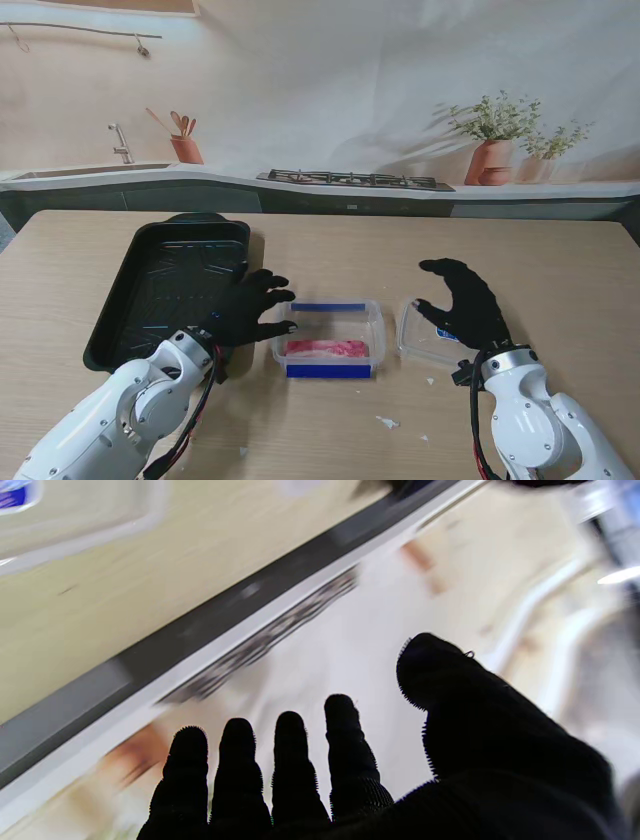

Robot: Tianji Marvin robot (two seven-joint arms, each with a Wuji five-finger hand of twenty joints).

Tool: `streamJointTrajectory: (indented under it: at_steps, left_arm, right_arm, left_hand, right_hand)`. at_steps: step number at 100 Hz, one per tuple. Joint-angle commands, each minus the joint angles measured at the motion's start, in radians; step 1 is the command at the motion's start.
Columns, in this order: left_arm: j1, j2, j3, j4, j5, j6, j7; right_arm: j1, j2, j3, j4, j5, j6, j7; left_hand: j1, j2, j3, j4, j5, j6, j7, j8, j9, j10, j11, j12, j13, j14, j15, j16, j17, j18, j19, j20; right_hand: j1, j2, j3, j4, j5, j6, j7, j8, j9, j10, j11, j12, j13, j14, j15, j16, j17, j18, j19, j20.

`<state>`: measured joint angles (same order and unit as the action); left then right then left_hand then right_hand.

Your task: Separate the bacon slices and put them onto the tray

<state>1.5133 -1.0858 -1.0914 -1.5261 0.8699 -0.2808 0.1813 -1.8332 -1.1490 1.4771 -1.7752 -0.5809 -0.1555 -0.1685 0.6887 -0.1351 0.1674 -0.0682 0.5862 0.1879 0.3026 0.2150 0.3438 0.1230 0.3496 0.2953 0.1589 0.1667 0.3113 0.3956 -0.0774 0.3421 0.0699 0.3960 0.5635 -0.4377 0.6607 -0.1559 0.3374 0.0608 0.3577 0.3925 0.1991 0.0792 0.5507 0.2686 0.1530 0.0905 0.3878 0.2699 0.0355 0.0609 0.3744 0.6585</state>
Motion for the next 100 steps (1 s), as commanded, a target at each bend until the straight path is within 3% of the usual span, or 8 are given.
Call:
streamJointTrajectory:
  at_steps: [1,9,25,31,61,83,96,100]
  left_arm:
    - [0.005,-0.001,-0.001,-0.008,-0.002,-0.002,-0.016]
    - [0.006,-0.001,-0.001,-0.009,-0.002,-0.002,-0.017]
    - [0.006,-0.001,-0.001,-0.009,-0.003,0.000,-0.018]
    - [0.006,-0.001,-0.001,-0.009,-0.003,0.001,-0.018]
    - [0.015,0.001,-0.006,-0.012,-0.002,0.001,-0.026]
    - [0.039,0.004,-0.027,-0.026,0.016,0.000,-0.021]
    - [0.040,0.001,-0.030,-0.027,0.003,-0.015,-0.014]
    - [0.040,0.000,-0.030,-0.031,-0.004,-0.020,-0.014]
  right_arm:
    - [0.036,0.017,-0.019,0.033,0.027,-0.022,0.035]
    - [0.068,0.030,-0.039,0.069,0.022,-0.055,0.086]
    - [0.133,0.058,-0.091,0.144,-0.102,-0.088,0.143]
    - [0.156,0.068,-0.112,0.165,-0.150,-0.093,0.165]
    - [0.267,0.095,-0.227,0.258,-0.246,-0.104,0.228]
    - [0.311,0.099,-0.267,0.298,-0.212,-0.107,0.269]
    - [0.321,0.102,-0.278,0.304,-0.213,-0.108,0.286]
    - [0.323,0.103,-0.281,0.305,-0.214,-0.108,0.292]
  left_hand:
    - [0.006,0.019,-0.018,0.040,-0.011,0.008,0.000,0.012,-0.021,0.006,0.000,-0.009,-0.026,0.001,-0.006,0.021,0.002,0.011,0.009,0.027]
    - [0.005,0.020,-0.015,0.040,-0.008,0.008,0.000,0.012,-0.019,0.008,0.001,-0.009,-0.027,0.001,-0.006,0.021,0.002,0.011,0.009,0.027]
    - [0.006,0.018,-0.011,0.040,-0.006,0.009,-0.001,0.011,-0.015,0.009,0.002,-0.008,-0.025,0.001,-0.004,0.021,0.002,0.011,0.008,0.028]
    - [0.006,0.017,-0.010,0.040,-0.007,0.009,-0.001,0.011,-0.014,0.010,0.002,-0.008,-0.024,0.002,-0.003,0.021,0.004,0.010,0.009,0.028]
    - [0.006,0.013,0.003,0.040,-0.006,0.024,-0.002,0.010,-0.011,0.016,0.007,-0.005,-0.026,0.008,0.007,0.023,0.049,-0.005,0.022,0.028]
    - [0.003,0.011,0.012,0.039,0.000,0.022,-0.002,0.009,-0.002,0.018,0.011,-0.003,-0.019,0.010,0.014,0.023,0.059,0.002,0.024,0.026]
    - [0.014,-0.009,0.047,0.039,0.018,0.040,0.001,0.010,0.015,0.040,0.028,0.007,0.002,0.032,0.051,0.036,0.170,-0.042,0.068,0.031]
    - [-0.019,-0.029,0.122,0.031,0.026,0.038,0.004,0.012,0.030,0.047,0.037,0.013,0.016,0.051,0.080,0.041,0.189,-0.056,0.137,0.027]
  right_hand:
    - [-0.050,-0.032,-0.012,0.042,-0.048,-0.033,-0.023,-0.022,-0.019,-0.053,-0.082,-0.028,-0.032,-0.047,-0.058,-0.033,-0.037,-0.029,-0.046,-0.013]
    - [-0.094,-0.048,-0.023,0.039,-0.101,-0.021,-0.059,-0.042,-0.020,-0.075,-0.177,-0.064,-0.032,-0.067,-0.119,-0.063,-0.061,-0.039,-0.063,-0.024]
    - [-0.159,-0.059,-0.042,0.035,-0.153,0.028,-0.100,-0.063,-0.025,-0.052,-0.248,-0.090,-0.036,-0.076,-0.156,-0.080,-0.087,-0.039,-0.080,-0.034]
    - [-0.185,-0.056,-0.045,0.034,-0.161,0.035,-0.114,-0.069,-0.031,-0.051,-0.314,-0.120,-0.034,-0.077,-0.169,-0.085,-0.094,-0.039,-0.087,-0.038]
    - [-0.231,-0.041,-0.072,0.032,-0.165,0.044,-0.135,-0.076,-0.027,-0.047,-0.337,-0.126,-0.035,-0.075,-0.174,-0.082,-0.098,-0.026,-0.094,-0.044]
    - [-0.228,-0.031,-0.089,0.034,-0.152,0.045,-0.141,-0.074,-0.019,-0.045,-0.327,-0.118,-0.032,-0.076,-0.170,-0.078,-0.097,-0.021,-0.095,-0.045]
    - [-0.221,-0.029,-0.099,0.036,-0.147,0.049,-0.142,-0.072,-0.018,-0.041,-0.308,-0.108,-0.029,-0.075,-0.157,-0.070,-0.093,-0.016,-0.091,-0.043]
    - [-0.214,-0.027,-0.099,0.038,-0.147,0.049,-0.143,-0.071,-0.019,-0.041,-0.305,-0.106,-0.030,-0.075,-0.156,-0.069,-0.094,-0.015,-0.091,-0.043]
